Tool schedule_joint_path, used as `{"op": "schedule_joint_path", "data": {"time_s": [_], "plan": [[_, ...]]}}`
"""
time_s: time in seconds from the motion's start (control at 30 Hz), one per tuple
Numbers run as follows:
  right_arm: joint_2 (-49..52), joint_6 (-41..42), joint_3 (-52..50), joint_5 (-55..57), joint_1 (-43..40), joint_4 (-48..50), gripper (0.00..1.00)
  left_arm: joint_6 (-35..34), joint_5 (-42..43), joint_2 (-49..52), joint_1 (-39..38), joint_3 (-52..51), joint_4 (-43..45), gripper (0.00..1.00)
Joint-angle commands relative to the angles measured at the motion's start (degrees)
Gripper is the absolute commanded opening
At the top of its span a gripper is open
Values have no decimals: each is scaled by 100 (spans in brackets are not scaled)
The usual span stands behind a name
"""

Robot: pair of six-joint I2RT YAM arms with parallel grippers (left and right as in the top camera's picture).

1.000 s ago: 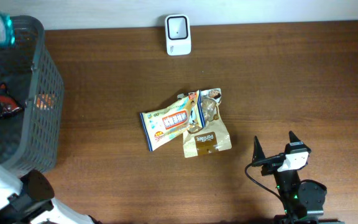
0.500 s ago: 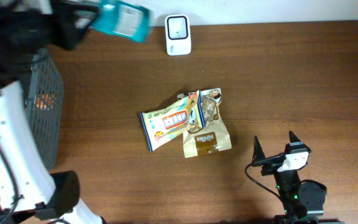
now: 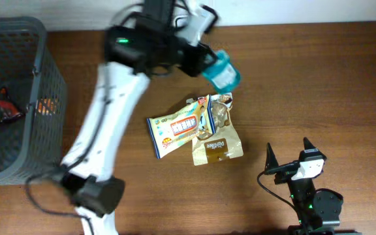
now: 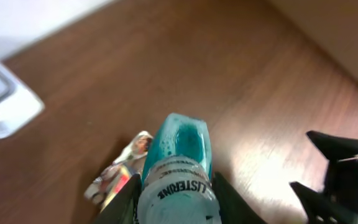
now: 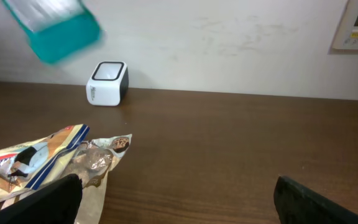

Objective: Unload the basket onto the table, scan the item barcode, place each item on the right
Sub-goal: 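Lift the Listerine bottle out and set it upright right of the bags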

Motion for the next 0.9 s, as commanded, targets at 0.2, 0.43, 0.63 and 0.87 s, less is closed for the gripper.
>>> {"op": "schedule_joint_path", "data": {"time_s": [0.2, 0.43, 0.63, 0.87], "plan": [[-37, 2, -52, 33, 4, -11, 98, -70, -581, 1281, -944, -90, 487, 8], [-37, 2, -52, 33, 4, -11, 98, -48, -1115, 1797, -1215, -90, 826, 11], [-37, 2, -52, 33, 4, -11, 98, -46, -1113, 1941, -1370, -90, 1132, 16], [-37, 2, -52, 33, 4, -11, 98, -50, -1106, 1980, -1416, -90, 1169, 27]]}}
